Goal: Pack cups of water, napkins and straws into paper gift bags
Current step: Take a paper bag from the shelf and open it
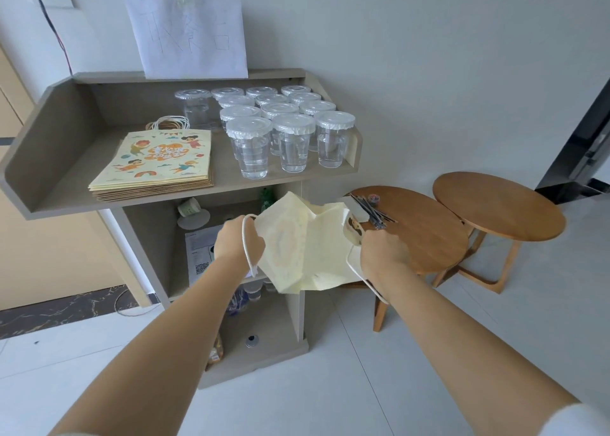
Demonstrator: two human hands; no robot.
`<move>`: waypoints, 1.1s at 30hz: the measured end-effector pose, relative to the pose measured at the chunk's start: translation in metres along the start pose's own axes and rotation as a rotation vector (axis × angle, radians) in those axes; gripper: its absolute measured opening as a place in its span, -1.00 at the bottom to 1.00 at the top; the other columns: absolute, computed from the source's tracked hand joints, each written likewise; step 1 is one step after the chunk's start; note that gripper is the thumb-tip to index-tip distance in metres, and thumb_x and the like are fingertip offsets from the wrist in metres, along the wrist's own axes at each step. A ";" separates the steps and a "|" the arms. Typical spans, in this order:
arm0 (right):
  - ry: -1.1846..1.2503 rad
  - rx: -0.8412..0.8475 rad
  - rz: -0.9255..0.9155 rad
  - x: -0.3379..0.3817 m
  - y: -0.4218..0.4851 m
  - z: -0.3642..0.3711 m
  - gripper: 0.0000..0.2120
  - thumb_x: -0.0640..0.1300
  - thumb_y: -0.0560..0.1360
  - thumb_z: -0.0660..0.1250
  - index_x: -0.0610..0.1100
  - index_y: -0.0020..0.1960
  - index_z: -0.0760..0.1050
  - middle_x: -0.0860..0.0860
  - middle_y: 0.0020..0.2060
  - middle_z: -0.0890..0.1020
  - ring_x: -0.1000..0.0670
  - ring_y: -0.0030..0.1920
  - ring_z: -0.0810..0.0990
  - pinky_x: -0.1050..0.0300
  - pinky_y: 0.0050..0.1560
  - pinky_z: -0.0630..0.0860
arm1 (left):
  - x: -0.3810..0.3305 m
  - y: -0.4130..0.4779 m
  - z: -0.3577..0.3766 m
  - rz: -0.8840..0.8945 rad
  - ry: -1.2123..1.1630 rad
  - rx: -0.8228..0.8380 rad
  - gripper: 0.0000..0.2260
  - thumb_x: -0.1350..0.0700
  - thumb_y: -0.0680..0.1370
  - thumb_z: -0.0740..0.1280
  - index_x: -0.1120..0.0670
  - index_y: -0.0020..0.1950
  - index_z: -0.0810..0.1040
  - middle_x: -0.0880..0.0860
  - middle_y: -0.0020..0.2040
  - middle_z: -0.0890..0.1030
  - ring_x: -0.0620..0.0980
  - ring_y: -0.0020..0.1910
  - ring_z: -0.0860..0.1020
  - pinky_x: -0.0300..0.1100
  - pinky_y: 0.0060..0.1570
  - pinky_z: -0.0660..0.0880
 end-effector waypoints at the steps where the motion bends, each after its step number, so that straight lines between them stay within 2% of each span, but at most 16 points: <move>1: -0.018 0.007 0.017 -0.005 0.000 0.000 -0.76 -0.30 0.57 0.13 -0.19 0.19 0.45 -0.11 0.15 0.56 -0.12 0.17 0.55 0.09 0.02 0.51 | 0.004 0.002 -0.006 -0.017 0.012 -0.011 -0.85 0.31 0.48 0.21 0.20 -0.03 0.55 0.16 -0.08 0.61 0.13 -0.20 0.51 -0.10 -0.28 0.45; 5: -0.050 0.021 0.042 -0.011 0.001 -0.001 -0.74 -0.32 0.56 0.14 -0.19 0.21 0.45 -0.11 0.16 0.55 -0.13 0.19 0.54 0.06 0.04 0.52 | 0.013 0.007 -0.018 -0.060 0.055 -0.026 -0.92 0.30 0.49 0.22 0.20 -0.13 0.50 0.18 -0.14 0.57 0.08 -0.28 0.44 -0.14 -0.31 0.39; 10: -0.073 0.010 0.039 -0.005 0.001 -0.002 -0.75 -0.30 0.57 0.14 -0.19 0.22 0.45 -0.11 0.16 0.56 -0.12 0.18 0.55 0.09 0.01 0.52 | -0.009 0.001 -0.013 0.032 0.204 -0.009 -0.80 0.28 0.50 0.22 0.15 0.06 0.56 0.16 -0.02 0.61 0.14 -0.13 0.52 -0.11 -0.23 0.41; 14: -0.072 0.019 0.053 -0.010 -0.001 0.002 -0.74 -0.29 0.57 0.14 -0.19 0.21 0.46 -0.11 0.16 0.56 -0.13 0.18 0.54 0.06 0.04 0.52 | -0.024 -0.002 0.001 0.124 0.416 0.007 -0.83 0.30 0.50 0.23 0.15 0.02 0.56 0.09 -0.17 0.57 0.10 -0.21 0.51 -0.13 -0.26 0.44; 17: -0.071 0.040 0.092 -0.022 -0.001 0.003 -0.75 -0.29 0.56 0.17 -0.18 0.21 0.46 -0.11 0.16 0.56 -0.12 0.18 0.55 0.08 0.03 0.52 | -0.021 0.006 0.000 0.113 0.484 0.020 -0.84 0.27 0.51 0.23 0.13 0.02 0.56 0.07 -0.18 0.55 0.07 -0.23 0.47 -0.14 -0.27 0.42; 20: -0.044 0.031 0.112 -0.027 0.000 0.006 -0.77 -0.26 0.56 0.17 -0.17 0.18 0.48 -0.09 0.13 0.58 -0.11 0.15 0.56 0.11 -0.01 0.51 | -0.026 0.011 0.001 0.130 0.504 0.016 -0.85 0.24 0.50 0.25 0.11 0.01 0.56 0.02 -0.29 0.46 0.06 -0.26 0.47 -0.17 -0.28 0.39; 25: 0.054 0.032 0.119 -0.024 0.004 0.011 -0.74 -0.25 0.60 0.10 -0.18 0.21 0.47 -0.11 0.17 0.57 -0.13 0.19 0.53 0.09 0.06 0.48 | -0.046 0.010 0.026 0.173 0.407 0.074 -0.85 0.24 0.47 0.23 0.10 -0.04 0.56 0.05 -0.23 0.53 0.10 -0.23 0.51 -0.18 -0.24 0.41; 27: 0.082 0.037 0.121 -0.026 0.004 0.012 -0.73 -0.27 0.59 0.09 -0.19 0.22 0.46 -0.12 0.17 0.56 -0.14 0.20 0.53 0.09 0.06 0.47 | -0.049 0.010 0.038 0.172 0.362 0.099 -0.88 0.25 0.48 0.21 0.12 -0.13 0.54 0.06 -0.27 0.54 0.11 -0.23 0.53 -0.19 -0.26 0.42; 30: 0.167 0.059 0.135 -0.033 0.005 0.019 -0.75 -0.26 0.55 0.10 -0.22 0.14 0.48 -0.13 0.11 0.59 -0.15 0.13 0.55 0.09 -0.01 0.46 | -0.056 0.009 0.058 0.172 0.320 0.135 -0.86 0.23 0.51 0.17 0.12 -0.21 0.47 0.10 -0.23 0.57 0.12 -0.22 0.54 -0.18 -0.26 0.40; 33: 0.350 0.068 0.188 -0.052 0.009 0.036 -0.76 -0.20 0.56 0.10 -0.23 0.05 0.52 -0.15 0.02 0.61 -0.16 0.03 0.57 0.14 -0.14 0.40 | -0.068 0.007 0.081 0.181 0.314 0.178 -0.85 0.22 0.53 0.14 0.11 -0.19 0.44 0.03 -0.33 0.47 0.10 -0.22 0.52 -0.17 -0.25 0.38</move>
Point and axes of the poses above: each hand's wrist, its own y-axis towards the middle knuckle, its own z-axis out of the palm, x = y × z, the point moved 8 cm from there along y, towards the middle knuckle
